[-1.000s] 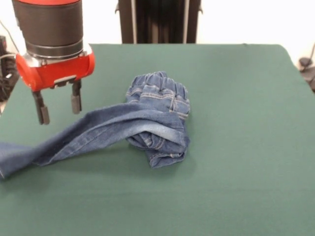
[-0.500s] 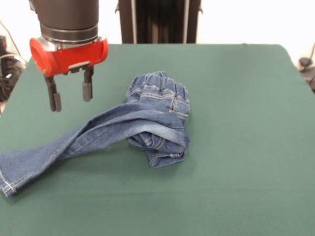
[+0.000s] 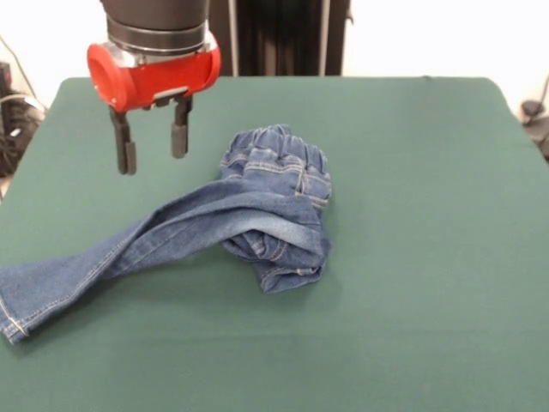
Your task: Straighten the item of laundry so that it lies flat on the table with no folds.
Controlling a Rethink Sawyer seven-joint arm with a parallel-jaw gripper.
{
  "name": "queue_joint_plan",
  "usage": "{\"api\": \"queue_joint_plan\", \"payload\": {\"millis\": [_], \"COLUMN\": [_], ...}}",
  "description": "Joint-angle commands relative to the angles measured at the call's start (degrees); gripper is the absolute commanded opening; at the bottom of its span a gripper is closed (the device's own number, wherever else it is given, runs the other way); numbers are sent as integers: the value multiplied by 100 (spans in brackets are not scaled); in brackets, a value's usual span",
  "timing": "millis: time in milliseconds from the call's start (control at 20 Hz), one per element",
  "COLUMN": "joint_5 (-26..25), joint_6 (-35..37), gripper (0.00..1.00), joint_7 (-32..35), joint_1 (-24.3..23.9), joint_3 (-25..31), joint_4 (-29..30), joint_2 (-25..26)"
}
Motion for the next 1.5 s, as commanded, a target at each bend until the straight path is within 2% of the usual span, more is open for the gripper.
{"api": "queue_joint_plan", "payload": {"millis": [50,1500], "joint_5": [336,1626], "joint_6": [-389,-862], "gripper": [100,100], "joint_7": [1803,2206], "joint_1": [429,1287], "joint_3": [-247,-1348], "joint_4": [858,1501], "joint_2": [131,13]}}
